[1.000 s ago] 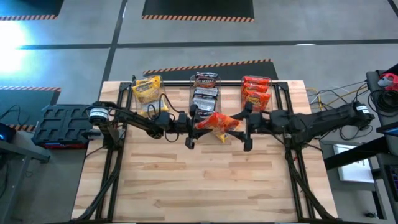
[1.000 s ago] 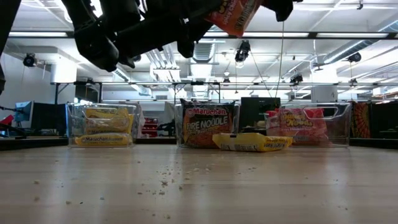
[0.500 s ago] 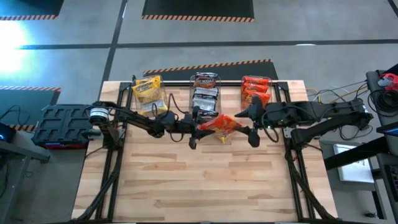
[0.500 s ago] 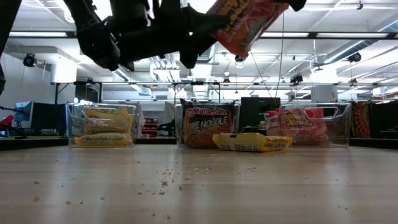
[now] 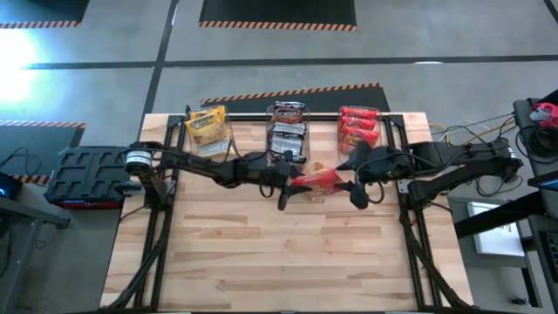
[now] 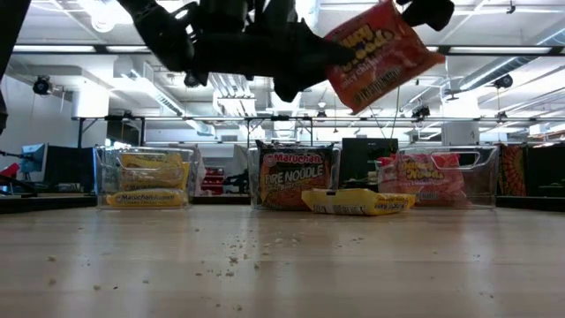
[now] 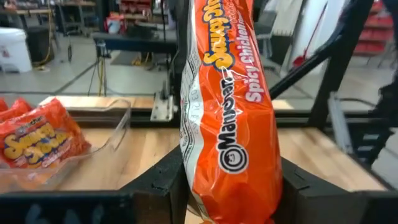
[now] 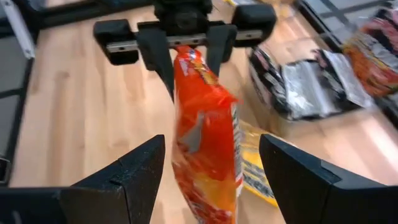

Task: Sort Maruchan noodles
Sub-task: Put the orange instant noodle pack into the right transparent bin

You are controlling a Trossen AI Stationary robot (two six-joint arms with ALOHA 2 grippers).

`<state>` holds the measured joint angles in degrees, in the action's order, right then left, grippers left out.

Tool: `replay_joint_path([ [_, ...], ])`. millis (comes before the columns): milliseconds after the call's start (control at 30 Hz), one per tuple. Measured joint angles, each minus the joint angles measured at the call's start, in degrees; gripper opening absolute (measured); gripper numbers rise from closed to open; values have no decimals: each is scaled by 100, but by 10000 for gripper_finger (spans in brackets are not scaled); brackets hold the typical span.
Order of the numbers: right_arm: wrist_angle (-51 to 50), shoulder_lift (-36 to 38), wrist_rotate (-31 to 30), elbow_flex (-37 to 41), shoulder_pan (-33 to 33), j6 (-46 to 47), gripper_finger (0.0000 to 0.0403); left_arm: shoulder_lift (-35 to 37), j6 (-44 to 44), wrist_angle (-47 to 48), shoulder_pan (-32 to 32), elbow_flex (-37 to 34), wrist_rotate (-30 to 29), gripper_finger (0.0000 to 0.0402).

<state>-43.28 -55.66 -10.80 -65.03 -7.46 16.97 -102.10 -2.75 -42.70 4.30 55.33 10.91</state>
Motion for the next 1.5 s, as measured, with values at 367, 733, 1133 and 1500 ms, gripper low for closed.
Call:
replay_joint_path([
  [367, -1659, 20, -997, -552, 0, 382, 242, -90, 206, 415, 490, 431, -261, 123],
  [733, -3037, 82, -1170, -558, 0, 1528, 239, -1741, -69, 531, 938, 2189, 170, 123],
  [1133, -4190, 92, -1368, -529, 0, 2579, 235, -2936, 140, 1387, 1358, 4349, 1128, 123],
  [1500, -4237, 90, -1379, -525, 0, 2749, 233, -4020, 567, 3044, 1429, 6295, 1183, 123],
])
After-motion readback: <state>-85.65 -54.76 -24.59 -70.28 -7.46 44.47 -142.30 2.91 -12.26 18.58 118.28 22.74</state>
